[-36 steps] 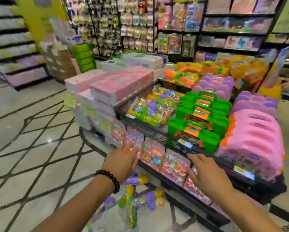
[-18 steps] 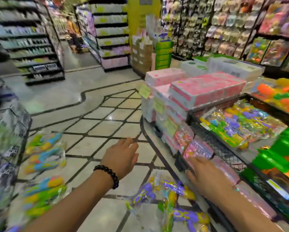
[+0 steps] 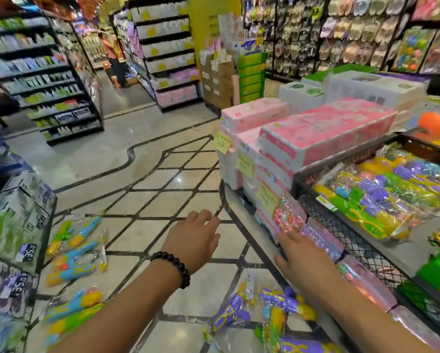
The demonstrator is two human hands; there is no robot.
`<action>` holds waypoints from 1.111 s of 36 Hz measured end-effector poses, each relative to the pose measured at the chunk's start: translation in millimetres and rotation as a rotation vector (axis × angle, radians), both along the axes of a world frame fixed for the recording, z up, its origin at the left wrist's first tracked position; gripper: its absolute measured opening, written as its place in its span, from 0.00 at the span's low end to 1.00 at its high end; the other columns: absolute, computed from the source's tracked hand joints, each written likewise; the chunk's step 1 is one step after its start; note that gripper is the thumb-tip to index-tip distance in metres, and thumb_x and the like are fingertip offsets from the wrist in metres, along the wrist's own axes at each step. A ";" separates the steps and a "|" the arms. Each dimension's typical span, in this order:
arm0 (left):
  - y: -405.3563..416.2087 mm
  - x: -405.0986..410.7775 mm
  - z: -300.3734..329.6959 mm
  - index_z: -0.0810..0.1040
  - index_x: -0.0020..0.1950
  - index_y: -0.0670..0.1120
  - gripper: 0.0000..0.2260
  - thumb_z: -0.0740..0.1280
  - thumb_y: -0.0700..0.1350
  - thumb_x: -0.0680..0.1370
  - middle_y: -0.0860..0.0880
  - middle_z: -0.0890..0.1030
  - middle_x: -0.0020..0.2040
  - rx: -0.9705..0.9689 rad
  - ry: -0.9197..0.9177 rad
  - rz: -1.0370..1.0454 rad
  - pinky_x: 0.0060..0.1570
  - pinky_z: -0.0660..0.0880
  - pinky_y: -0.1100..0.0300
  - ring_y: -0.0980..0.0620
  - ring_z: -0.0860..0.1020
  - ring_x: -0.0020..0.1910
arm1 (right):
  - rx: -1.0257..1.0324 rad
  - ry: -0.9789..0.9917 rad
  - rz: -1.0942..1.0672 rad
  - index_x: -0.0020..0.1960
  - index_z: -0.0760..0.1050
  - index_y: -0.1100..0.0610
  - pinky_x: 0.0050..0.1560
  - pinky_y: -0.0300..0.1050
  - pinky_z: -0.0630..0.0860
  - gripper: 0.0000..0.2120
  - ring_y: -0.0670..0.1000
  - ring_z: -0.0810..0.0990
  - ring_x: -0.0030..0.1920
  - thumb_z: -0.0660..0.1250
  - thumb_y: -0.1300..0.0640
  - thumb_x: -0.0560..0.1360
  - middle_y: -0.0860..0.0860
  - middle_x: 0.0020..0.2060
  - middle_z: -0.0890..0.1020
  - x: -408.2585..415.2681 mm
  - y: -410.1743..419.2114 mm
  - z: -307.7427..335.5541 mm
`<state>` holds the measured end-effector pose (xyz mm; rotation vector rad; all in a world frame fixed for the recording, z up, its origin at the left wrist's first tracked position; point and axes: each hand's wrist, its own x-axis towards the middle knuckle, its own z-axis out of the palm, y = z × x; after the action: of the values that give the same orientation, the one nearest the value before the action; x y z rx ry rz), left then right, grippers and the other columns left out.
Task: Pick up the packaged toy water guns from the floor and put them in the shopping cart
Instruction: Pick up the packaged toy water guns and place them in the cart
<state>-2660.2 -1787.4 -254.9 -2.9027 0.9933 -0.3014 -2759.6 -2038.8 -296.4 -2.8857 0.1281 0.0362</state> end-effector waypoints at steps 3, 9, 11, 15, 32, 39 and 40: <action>-9.1 15.9 -8.3 0.77 0.62 0.50 0.13 0.64 0.53 0.80 0.51 0.77 0.63 0.014 0.012 -0.028 0.41 0.80 0.53 0.48 0.77 0.56 | 0.017 0.007 -0.003 0.68 0.69 0.48 0.52 0.53 0.79 0.16 0.54 0.75 0.61 0.57 0.45 0.82 0.48 0.61 0.75 13.8 -6.0 -5.7; -18.7 58.1 -23.6 0.77 0.61 0.51 0.12 0.64 0.54 0.80 0.52 0.77 0.60 0.007 0.006 -0.073 0.40 0.80 0.53 0.49 0.77 0.54 | 0.020 0.010 -0.044 0.67 0.70 0.48 0.51 0.52 0.78 0.15 0.53 0.75 0.59 0.58 0.45 0.82 0.47 0.60 0.75 41.6 -11.8 -14.7; -20.3 72.2 -30.7 0.78 0.60 0.51 0.12 0.66 0.53 0.79 0.51 0.78 0.58 0.005 0.005 -0.100 0.39 0.80 0.53 0.49 0.78 0.52 | 0.015 0.016 -0.059 0.68 0.69 0.48 0.51 0.51 0.77 0.16 0.53 0.74 0.59 0.58 0.45 0.83 0.47 0.61 0.74 49.5 -11.1 -17.2; -19.8 102.5 -47.9 0.78 0.59 0.51 0.12 0.67 0.53 0.78 0.51 0.79 0.57 0.010 0.017 -0.179 0.37 0.79 0.55 0.49 0.78 0.51 | -0.009 0.026 -0.112 0.72 0.68 0.50 0.55 0.51 0.77 0.20 0.53 0.74 0.61 0.58 0.44 0.83 0.48 0.64 0.74 63.9 -3.2 -27.3; 9.4 211.9 -145.0 0.78 0.58 0.51 0.12 0.71 0.50 0.76 0.51 0.78 0.57 -0.062 0.176 -0.465 0.32 0.78 0.52 0.47 0.79 0.51 | 0.014 0.170 -0.434 0.76 0.64 0.49 0.55 0.51 0.77 0.23 0.58 0.73 0.64 0.58 0.46 0.82 0.51 0.68 0.73 113.0 71.3 -95.3; 17.2 211.1 -188.7 0.79 0.60 0.50 0.14 0.73 0.49 0.75 0.50 0.80 0.56 -0.059 0.219 -0.488 0.29 0.75 0.55 0.47 0.80 0.51 | 0.030 0.207 -0.463 0.75 0.64 0.48 0.55 0.54 0.77 0.23 0.58 0.72 0.64 0.60 0.46 0.81 0.50 0.69 0.72 107.0 83.8 -130.9; 18.4 209.1 -194.6 0.79 0.60 0.50 0.13 0.72 0.49 0.76 0.50 0.79 0.57 -0.061 0.237 -0.486 0.29 0.75 0.55 0.47 0.79 0.51 | 0.029 0.211 -0.467 0.74 0.65 0.48 0.55 0.54 0.78 0.22 0.58 0.72 0.64 0.60 0.46 0.81 0.50 0.68 0.72 105.3 85.2 -135.9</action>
<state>-2451.1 -1769.0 -449.5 -2.7519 1.7548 -0.0030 -2654.3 -1953.7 -432.3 -2.7396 0.8246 0.2515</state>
